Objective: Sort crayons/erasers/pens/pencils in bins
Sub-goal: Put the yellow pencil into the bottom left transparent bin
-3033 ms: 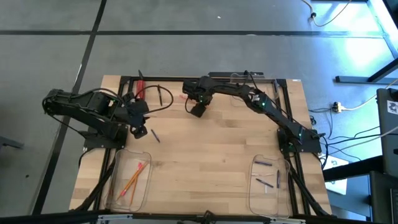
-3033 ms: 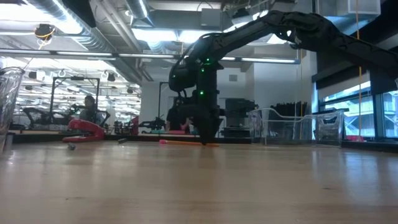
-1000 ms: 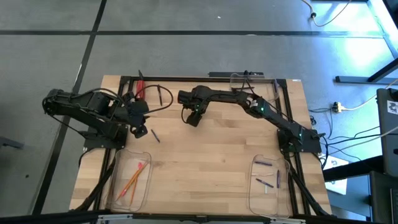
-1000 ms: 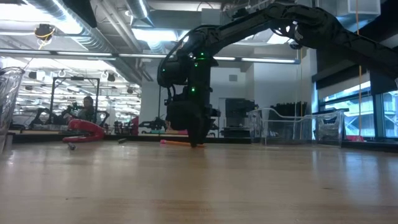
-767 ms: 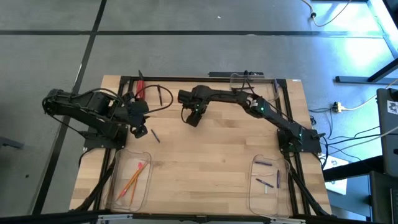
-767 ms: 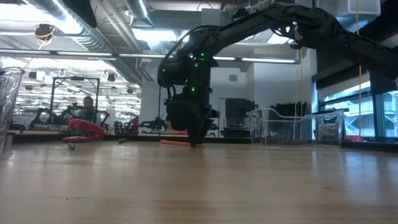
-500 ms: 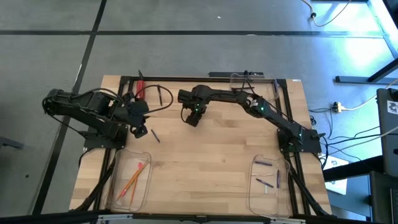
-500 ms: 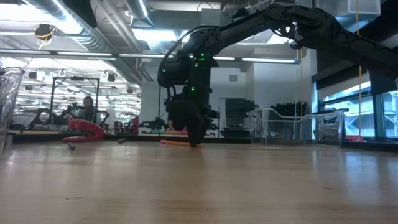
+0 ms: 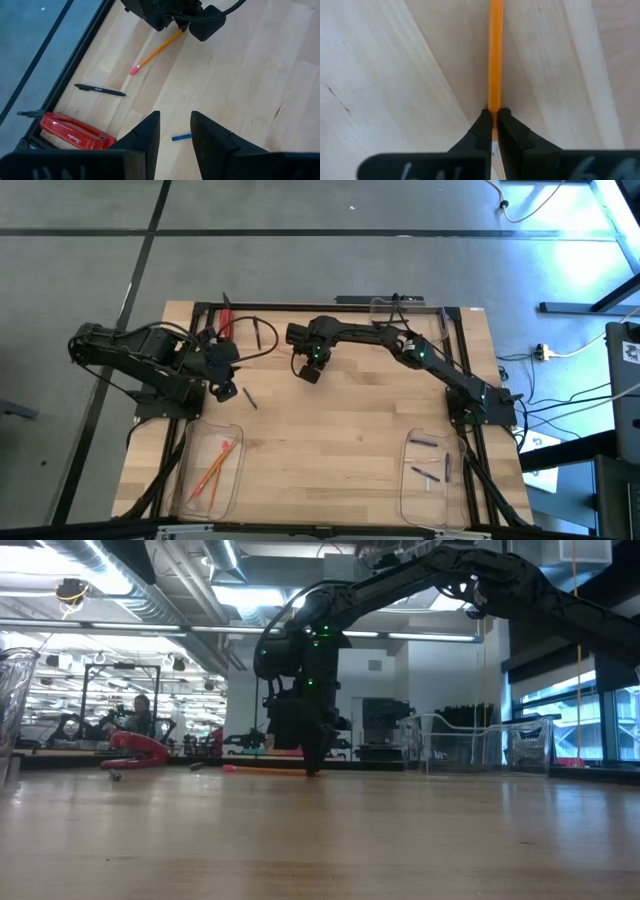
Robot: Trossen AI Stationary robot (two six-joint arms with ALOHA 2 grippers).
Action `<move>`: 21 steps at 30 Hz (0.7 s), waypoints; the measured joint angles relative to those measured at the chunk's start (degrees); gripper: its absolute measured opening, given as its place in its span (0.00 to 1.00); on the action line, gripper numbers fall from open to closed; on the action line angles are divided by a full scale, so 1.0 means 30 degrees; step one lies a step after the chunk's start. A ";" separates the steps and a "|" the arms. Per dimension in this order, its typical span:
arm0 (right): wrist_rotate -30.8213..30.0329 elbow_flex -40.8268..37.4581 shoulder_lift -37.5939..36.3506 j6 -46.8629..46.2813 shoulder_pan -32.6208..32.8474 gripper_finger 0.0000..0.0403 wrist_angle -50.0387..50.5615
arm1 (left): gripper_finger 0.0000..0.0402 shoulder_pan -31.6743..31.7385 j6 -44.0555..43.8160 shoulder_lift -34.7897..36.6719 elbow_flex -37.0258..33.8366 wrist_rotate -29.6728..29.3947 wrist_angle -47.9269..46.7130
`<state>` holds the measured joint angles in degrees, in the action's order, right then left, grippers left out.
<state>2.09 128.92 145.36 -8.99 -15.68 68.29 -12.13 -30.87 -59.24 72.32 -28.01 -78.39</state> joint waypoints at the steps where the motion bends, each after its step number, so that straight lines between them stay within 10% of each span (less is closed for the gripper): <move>1: 0.0000 0.0000 0.0000 -0.0243 0.0000 0.05 -0.0014 | 0.25 -0.0004 0.0000 0.0000 -0.0002 0.0000 -0.0003; 21: 0.0204 -0.0007 0.0000 0.0598 -0.0010 0.04 0.0438 | 0.25 -0.0004 0.0000 0.0000 -0.0002 0.0000 -0.0006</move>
<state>2.70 128.90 145.36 -7.20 -15.71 69.61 -12.14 -30.87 -59.24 72.31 -28.01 -78.41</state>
